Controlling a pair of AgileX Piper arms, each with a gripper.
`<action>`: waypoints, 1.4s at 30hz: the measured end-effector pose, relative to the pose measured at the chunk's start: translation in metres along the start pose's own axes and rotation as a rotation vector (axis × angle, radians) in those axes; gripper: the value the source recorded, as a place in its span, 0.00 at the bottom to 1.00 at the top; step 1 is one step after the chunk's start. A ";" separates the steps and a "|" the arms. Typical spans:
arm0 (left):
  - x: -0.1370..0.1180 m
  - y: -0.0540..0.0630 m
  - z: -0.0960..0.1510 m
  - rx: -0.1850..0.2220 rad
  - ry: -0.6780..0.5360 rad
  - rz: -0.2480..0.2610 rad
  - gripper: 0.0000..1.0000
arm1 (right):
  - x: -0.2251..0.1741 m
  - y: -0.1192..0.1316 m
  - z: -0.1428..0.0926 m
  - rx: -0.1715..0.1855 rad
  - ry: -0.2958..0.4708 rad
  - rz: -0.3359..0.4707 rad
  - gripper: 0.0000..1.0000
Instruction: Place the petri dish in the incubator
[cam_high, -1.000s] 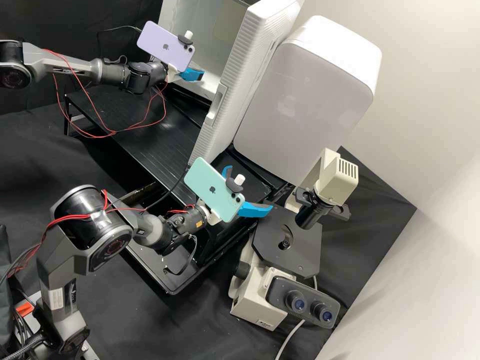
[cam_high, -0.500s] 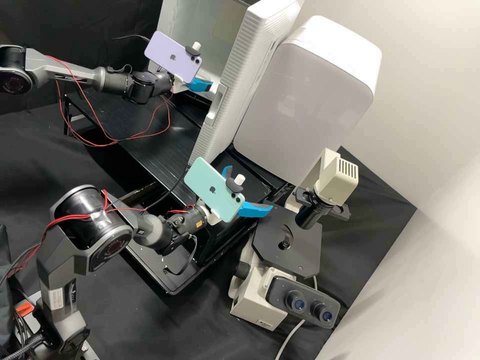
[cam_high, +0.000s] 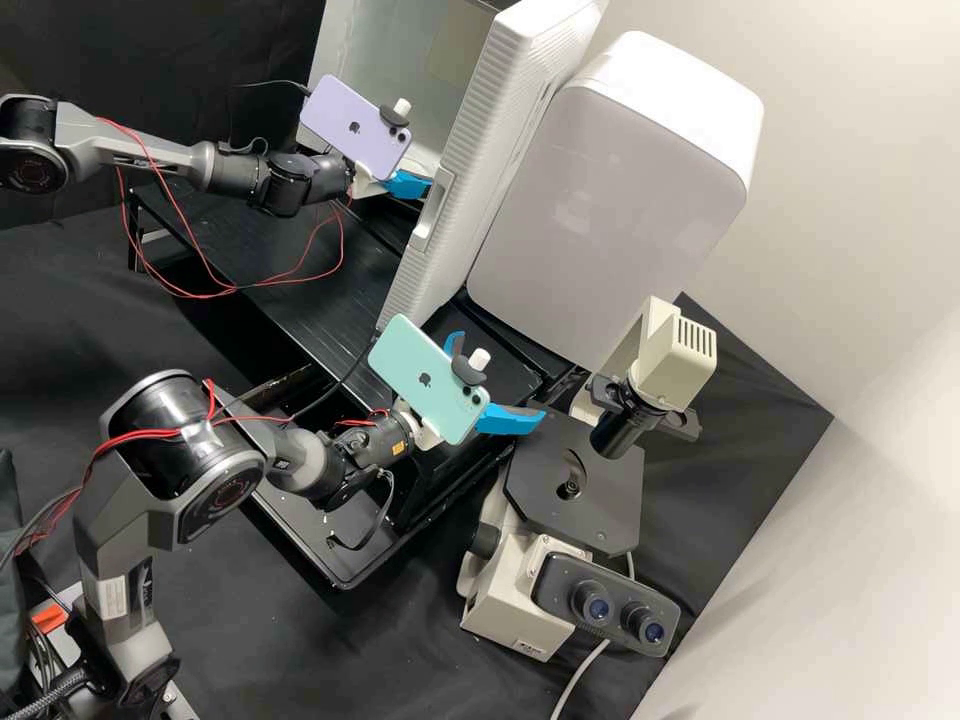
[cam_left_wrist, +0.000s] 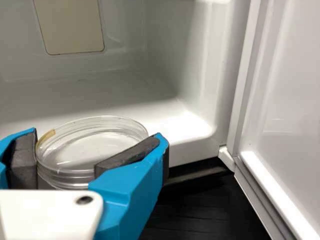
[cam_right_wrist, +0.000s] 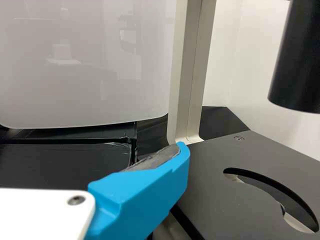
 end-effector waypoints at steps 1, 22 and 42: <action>0.000 0.001 -0.001 -0.002 0.001 0.003 0.00 | 0.000 0.000 0.000 0.000 0.000 0.000 1.00; 0.010 0.031 -0.026 -0.050 0.055 0.055 0.00 | 0.000 0.000 0.000 0.000 0.000 0.000 1.00; 0.007 0.034 -0.030 -0.050 0.078 0.059 0.00 | 0.000 0.000 0.000 0.000 0.000 0.000 1.00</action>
